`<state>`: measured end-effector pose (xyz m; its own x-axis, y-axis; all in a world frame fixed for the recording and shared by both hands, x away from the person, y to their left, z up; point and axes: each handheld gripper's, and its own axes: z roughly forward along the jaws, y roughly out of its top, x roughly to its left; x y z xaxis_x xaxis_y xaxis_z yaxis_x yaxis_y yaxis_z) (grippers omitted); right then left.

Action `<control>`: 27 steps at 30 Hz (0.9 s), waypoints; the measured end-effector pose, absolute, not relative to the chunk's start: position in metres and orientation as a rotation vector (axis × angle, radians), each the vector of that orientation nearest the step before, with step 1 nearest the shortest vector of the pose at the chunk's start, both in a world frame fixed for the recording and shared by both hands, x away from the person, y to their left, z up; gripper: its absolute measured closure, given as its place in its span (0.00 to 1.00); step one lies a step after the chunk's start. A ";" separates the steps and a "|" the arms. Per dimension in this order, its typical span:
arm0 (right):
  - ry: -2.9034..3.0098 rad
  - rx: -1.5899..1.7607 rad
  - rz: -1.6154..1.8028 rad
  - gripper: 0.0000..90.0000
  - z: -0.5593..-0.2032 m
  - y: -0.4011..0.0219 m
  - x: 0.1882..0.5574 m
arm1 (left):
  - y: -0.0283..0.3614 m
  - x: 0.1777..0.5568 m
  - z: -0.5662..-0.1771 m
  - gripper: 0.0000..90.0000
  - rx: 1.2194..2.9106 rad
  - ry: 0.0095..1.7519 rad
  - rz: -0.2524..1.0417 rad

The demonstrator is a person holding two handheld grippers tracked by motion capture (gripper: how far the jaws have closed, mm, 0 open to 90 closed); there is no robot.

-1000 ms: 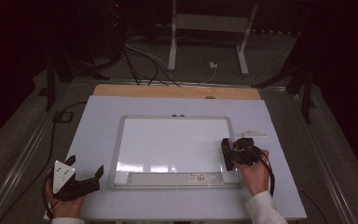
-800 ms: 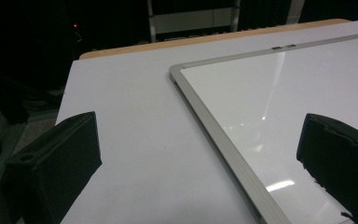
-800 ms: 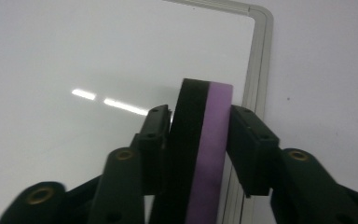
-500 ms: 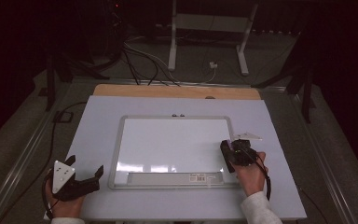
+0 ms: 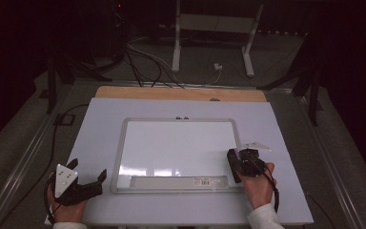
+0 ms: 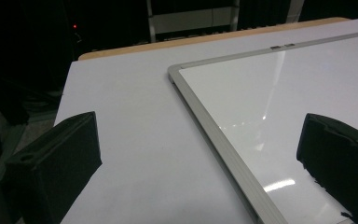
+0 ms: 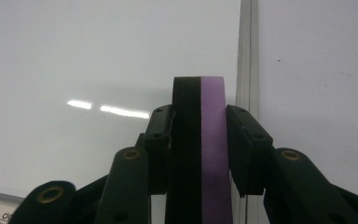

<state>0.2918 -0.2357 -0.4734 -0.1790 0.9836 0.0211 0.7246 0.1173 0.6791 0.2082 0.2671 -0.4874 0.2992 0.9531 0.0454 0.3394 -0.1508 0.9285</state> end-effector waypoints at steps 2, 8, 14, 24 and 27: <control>1.956 1.660 0.793 0.70 -0.473 -0.237 0.292 | 0.268 0.208 -0.488 0.01 1.671 1.192 0.862; 1.926 1.620 0.863 0.57 -0.469 -0.246 0.292 | 0.267 0.208 -0.487 0.00 1.671 1.189 0.862; 1.894 1.552 1.049 0.39 -0.461 -0.256 0.291 | 0.267 0.208 -0.487 0.01 1.668 1.187 0.863; 1.877 1.416 1.178 0.17 -0.458 -0.277 0.282 | 0.268 0.208 -0.487 0.00 1.660 1.185 0.859; 1.860 1.390 1.197 0.16 -0.460 -0.285 0.276 | 0.268 0.208 -0.487 0.00 1.658 1.184 0.859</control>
<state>0.2759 -0.2846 -0.4597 -0.3359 0.9371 0.0949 0.4747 0.0814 0.8764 0.2077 0.2678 -0.4872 0.3008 0.9530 0.0357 0.3303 -0.1393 0.9335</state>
